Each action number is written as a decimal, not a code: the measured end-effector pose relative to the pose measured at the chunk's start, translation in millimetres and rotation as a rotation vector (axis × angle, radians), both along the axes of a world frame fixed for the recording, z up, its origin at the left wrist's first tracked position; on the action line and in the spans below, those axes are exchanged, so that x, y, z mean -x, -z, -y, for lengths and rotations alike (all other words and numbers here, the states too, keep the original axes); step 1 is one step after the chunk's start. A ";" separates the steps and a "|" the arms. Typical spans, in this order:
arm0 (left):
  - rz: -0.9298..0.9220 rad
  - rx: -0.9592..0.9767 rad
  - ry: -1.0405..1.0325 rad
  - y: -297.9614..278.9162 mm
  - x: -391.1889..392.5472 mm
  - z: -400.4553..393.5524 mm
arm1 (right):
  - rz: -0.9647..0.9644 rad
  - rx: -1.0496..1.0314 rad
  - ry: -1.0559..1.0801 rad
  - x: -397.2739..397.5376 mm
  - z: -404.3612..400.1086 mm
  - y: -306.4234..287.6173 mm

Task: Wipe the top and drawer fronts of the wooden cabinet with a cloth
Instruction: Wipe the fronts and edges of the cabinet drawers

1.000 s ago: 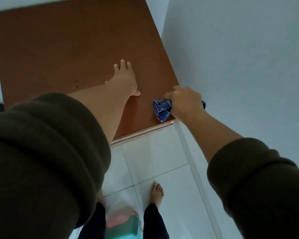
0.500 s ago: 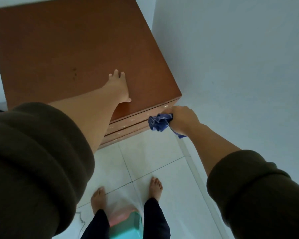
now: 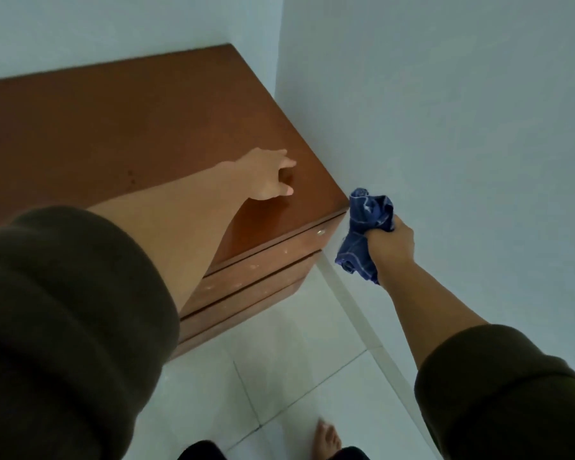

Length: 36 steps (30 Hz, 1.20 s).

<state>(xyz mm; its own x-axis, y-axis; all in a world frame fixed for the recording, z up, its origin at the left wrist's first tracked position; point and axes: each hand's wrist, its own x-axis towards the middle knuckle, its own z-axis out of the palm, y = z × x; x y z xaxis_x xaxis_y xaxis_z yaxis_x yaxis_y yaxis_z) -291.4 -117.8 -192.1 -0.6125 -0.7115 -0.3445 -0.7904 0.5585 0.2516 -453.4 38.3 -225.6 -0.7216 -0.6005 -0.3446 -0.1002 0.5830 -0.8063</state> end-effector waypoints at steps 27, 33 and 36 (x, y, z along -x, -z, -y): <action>0.139 0.345 -0.068 30.6 -16.4 -67.3 | -0.514 0.386 -0.157 -10.5 -1.3 97.3; 0.069 0.322 -0.143 33.2 -61.8 -89.2 | -0.624 0.385 -0.200 -30.0 -4.7 90.7; 0.029 0.334 -0.205 36.9 -90.5 -104.5 | -0.660 0.415 -0.244 -54.2 -8.0 91.0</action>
